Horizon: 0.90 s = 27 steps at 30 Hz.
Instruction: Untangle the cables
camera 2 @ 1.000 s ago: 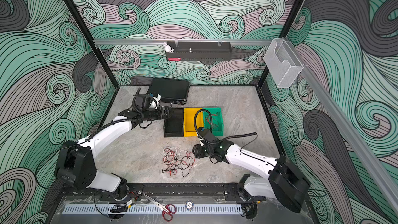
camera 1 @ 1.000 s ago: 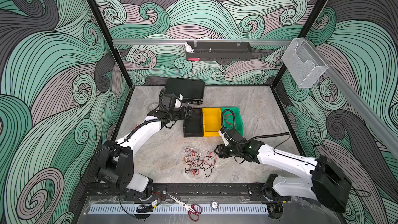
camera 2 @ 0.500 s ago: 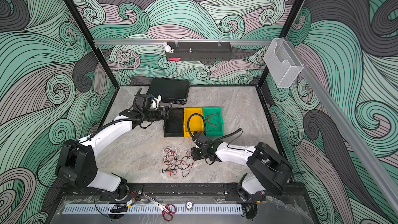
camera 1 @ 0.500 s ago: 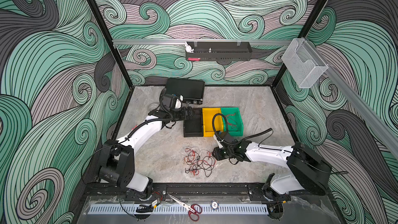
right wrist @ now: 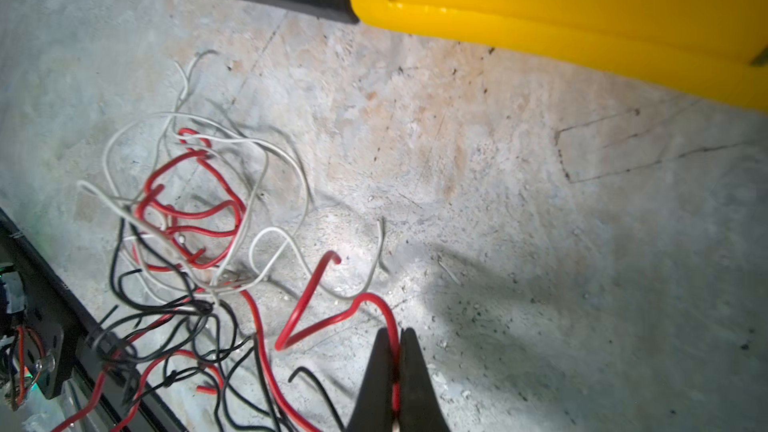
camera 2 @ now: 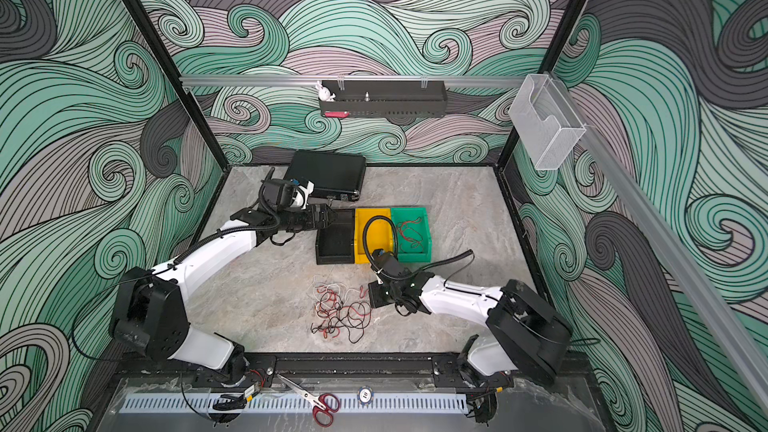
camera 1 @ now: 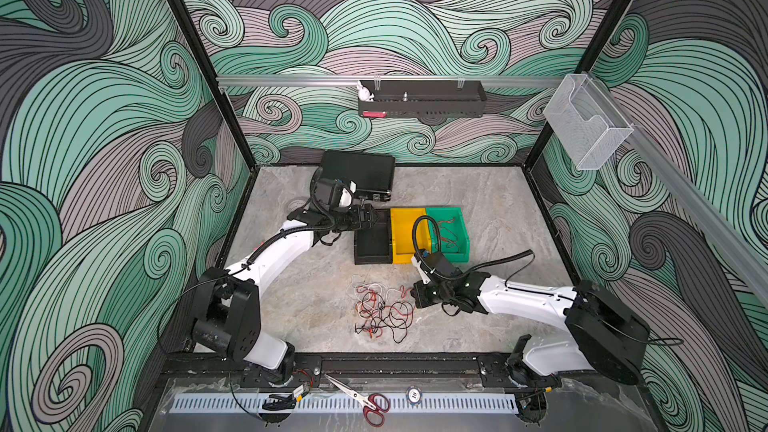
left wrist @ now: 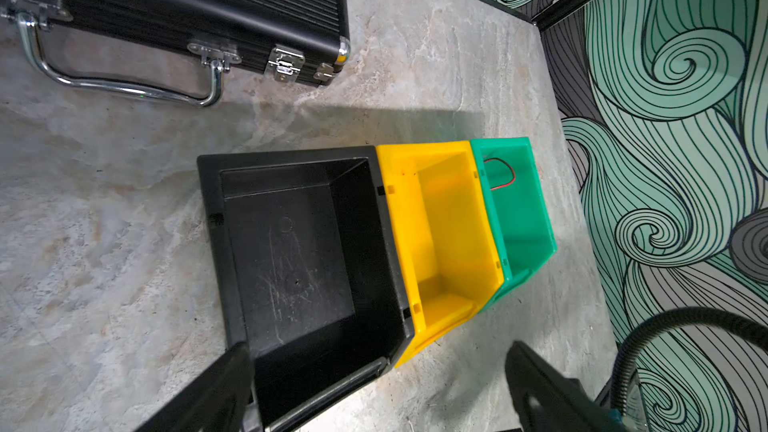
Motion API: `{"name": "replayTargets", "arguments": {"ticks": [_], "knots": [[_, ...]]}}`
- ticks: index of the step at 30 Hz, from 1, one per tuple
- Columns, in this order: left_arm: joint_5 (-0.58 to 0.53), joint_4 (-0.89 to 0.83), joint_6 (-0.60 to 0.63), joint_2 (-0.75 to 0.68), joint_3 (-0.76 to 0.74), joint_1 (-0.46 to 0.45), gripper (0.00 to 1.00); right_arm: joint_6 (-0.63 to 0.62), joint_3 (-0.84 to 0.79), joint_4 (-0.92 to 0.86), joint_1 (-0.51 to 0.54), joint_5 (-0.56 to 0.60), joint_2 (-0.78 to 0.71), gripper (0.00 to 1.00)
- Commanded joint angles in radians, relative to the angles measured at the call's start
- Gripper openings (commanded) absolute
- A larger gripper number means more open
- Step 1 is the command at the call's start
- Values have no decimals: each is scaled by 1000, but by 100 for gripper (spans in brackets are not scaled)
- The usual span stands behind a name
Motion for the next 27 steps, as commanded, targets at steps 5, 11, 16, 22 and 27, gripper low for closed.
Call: {"name": "replayTargets", "arguments": {"ticks": [5,11,16,22,27], "knots": [[22,-142,-29,-48,77,-48,92,-65,51,-78,0,63,-90,3],[20,-64,-111,-161,-80,-117,92,-76,81,-115,-11,53,-189,2],[0,-67,-137,-211,-163,-176,92,-91,101,-169,-21,53,-294,3],[-40,-74,-167,-272,-263,-220,92,-116,110,-233,-45,78,-387,3],[-17,-30,-185,-281,-338,-249,92,-123,113,-258,-82,71,-447,3]]}}
